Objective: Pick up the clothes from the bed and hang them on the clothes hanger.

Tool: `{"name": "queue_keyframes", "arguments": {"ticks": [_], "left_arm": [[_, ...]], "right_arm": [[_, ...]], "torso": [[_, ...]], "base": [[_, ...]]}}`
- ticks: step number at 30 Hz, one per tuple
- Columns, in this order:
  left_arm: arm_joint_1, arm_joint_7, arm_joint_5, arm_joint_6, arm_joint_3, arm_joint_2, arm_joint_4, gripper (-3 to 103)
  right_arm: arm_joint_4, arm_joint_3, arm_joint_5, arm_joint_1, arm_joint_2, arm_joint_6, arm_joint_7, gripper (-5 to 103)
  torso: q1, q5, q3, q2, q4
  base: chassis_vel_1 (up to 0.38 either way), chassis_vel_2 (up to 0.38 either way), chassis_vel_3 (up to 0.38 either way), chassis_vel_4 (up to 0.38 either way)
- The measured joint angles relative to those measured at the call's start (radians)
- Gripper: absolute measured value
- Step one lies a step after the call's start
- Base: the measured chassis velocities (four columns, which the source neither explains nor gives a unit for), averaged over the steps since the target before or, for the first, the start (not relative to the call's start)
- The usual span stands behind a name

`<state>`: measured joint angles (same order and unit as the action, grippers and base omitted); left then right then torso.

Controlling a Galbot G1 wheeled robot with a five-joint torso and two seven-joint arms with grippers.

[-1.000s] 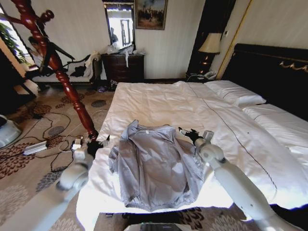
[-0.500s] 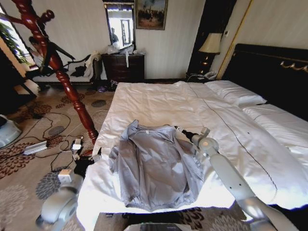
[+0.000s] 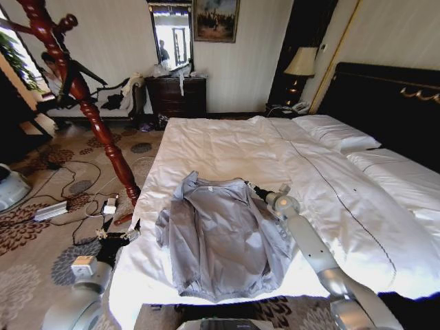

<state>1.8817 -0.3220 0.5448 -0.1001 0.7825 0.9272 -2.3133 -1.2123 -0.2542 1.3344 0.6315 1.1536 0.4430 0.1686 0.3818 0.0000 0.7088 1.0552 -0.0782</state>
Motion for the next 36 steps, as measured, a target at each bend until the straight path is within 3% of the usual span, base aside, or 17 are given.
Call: {"name": "queue_keyframes", "arguments": {"ticks": [3,8,15,21,24,26,30,32,33,36], "left_arm": [[0.009,0.0,0.003,0.0,0.008,0.0,-0.006,100],[0.015,0.0,-0.002,0.0,0.008,0.003,-0.01,100],[0.018,0.0,0.0,0.0,0.012,0.024,-0.017,100],[0.025,0.001,-0.001,0.0,0.013,0.034,-0.022,100],[0.028,0.005,-0.003,0.007,0.017,0.035,-0.021,100],[0.027,0.005,-0.003,0.008,0.017,0.035,-0.021,100],[0.02,0.005,-0.005,0.009,0.005,0.041,-0.022,100],[0.02,0.005,-0.006,0.009,0.004,0.043,-0.022,100],[0.02,0.005,-0.008,0.009,0.003,0.046,-0.022,100],[0.023,0.007,-0.011,0.009,0.002,0.049,-0.021,100]], "right_arm": [[0.019,-0.001,0.001,-0.005,0.011,-0.001,-0.004,103],[0.031,-0.005,0.022,-0.008,0.027,-0.001,-0.003,95],[0.031,-0.008,0.026,-0.003,0.009,-0.005,-0.002,62],[0.036,-0.007,0.038,-0.007,0.001,-0.006,-0.001,46],[0.019,-0.008,0.037,0.0,0.005,-0.005,0.002,30],[0.015,-0.009,0.037,0.001,0.011,-0.005,0.005,30],[0.012,-0.007,0.034,-0.002,0.012,-0.005,0.007,8],[0.013,-0.006,0.033,-0.004,0.012,-0.005,0.006,8],[0.015,-0.003,0.031,-0.006,0.012,-0.005,0.006,1],[0.013,0.002,0.019,-0.007,0.012,-0.006,0.006,1]], "torso": [[0.0,0.0,0.0,0.0,0.0005],[0.0,0.0,0.0,0.0,0.0003],[0.0,-0.0001,0.0,0.0,0.0],[0.0,0.0,0.0,0.0,0.0005],[0.0,0.0,0.0,0.0,0.0],[0.0,0.0002,0.0,0.0,0.0001],[0.0,0.0,0.0,0.0,0.0],[0.0,-0.0001,0.0,0.0,0.0],[0.0,0.0,0.0,0.0,0.0001],[0.0,0.0,0.0,0.0,0.0005]], "base": [[0.0,0.0,0.0,0.0],[0.0,0.0,0.0,0.0],[0.0,0.0,0.0,0.0],[0.0,0.0,0.0,0.0],[0.0,0.0,0.0,0.0],[0.0,0.0,0.0,0.0],[0.0,0.0,0.0,0.0],[0.0,0.0,0.0,0.0],[0.0,0.0,0.0,0.0],[0.0,0.0,0.0,0.0]]}}
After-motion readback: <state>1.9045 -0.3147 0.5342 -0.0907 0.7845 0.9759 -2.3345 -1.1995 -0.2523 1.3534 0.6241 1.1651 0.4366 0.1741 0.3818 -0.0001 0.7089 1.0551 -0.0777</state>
